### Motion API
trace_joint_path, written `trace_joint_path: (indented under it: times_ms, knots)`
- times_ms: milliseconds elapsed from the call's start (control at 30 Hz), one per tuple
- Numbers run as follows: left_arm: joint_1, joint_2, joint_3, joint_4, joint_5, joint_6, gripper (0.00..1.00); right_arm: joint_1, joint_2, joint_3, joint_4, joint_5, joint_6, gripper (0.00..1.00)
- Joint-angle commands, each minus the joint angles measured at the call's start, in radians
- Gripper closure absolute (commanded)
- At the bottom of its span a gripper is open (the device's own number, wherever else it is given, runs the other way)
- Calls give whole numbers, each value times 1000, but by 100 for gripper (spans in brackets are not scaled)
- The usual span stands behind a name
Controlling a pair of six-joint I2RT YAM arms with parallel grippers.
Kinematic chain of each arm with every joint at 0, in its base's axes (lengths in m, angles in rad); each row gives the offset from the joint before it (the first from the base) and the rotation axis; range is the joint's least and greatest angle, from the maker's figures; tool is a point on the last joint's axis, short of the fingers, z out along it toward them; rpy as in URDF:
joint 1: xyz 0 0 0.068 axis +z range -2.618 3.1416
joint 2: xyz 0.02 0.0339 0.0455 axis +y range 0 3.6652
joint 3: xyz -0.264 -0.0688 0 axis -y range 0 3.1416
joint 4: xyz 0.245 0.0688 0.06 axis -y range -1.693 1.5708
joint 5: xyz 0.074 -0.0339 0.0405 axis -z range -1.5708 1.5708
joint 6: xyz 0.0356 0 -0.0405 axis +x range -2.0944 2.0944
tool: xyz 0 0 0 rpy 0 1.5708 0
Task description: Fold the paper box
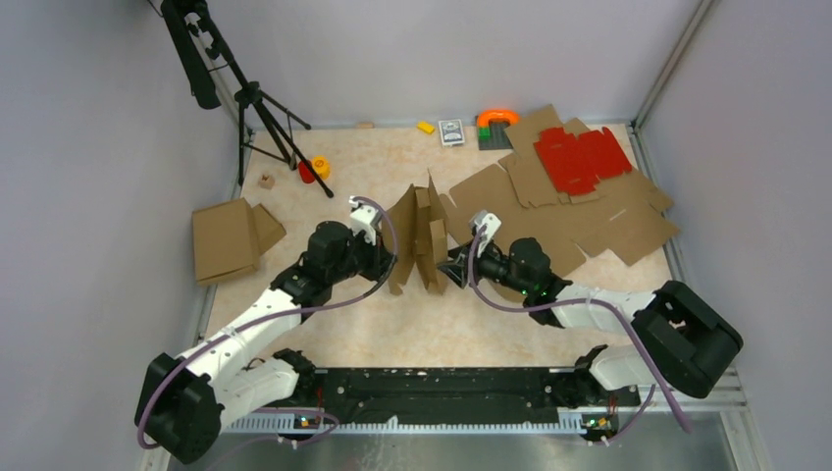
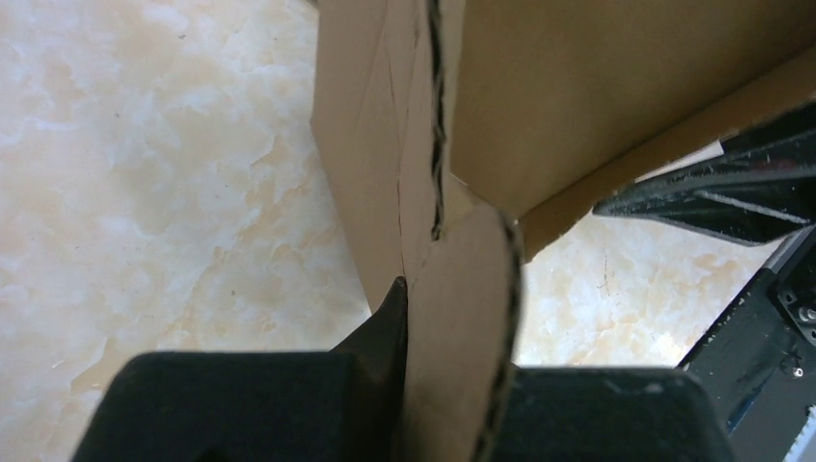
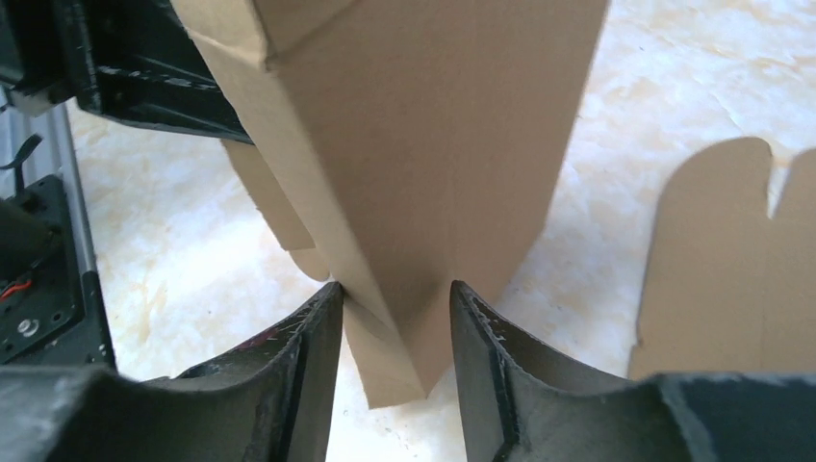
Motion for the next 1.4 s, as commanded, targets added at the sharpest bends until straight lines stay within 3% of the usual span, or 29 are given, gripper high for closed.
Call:
trace_joint_path:
  times_ms: [0,233,367,633,733,900,1067,1133,1267,1367]
  knots:
    - [0,-7,-1,-21,101,-39,100,0,33,20,60,-126,-19,54]
    - [0,7,-3,-5,121,-49,100,5,74,53,18,-132,-38,47]
    - [0,14,1,-6,117,-58,100,72,83,77,-33,-69,-108,39]
    - [1,12,-5,-10,114,-57,100,84,100,103,-93,116,-78,63]
    - [0,14,-10,-13,89,-64,89,84,94,91,-88,171,-61,66]
    - [0,19,-29,12,-13,-124,56,85,94,77,-55,123,-56,68]
    - [-3,71,-77,162,-41,-228,45,84,99,69,-37,86,-59,70]
    - [-5,94,-81,193,-38,-238,46,84,99,70,-39,85,-60,70]
    - [-13,117,-67,191,-16,-241,66,84,105,67,-38,89,-59,70]
    - [-24,112,-52,166,-11,-243,71,84,116,70,-35,84,-52,70]
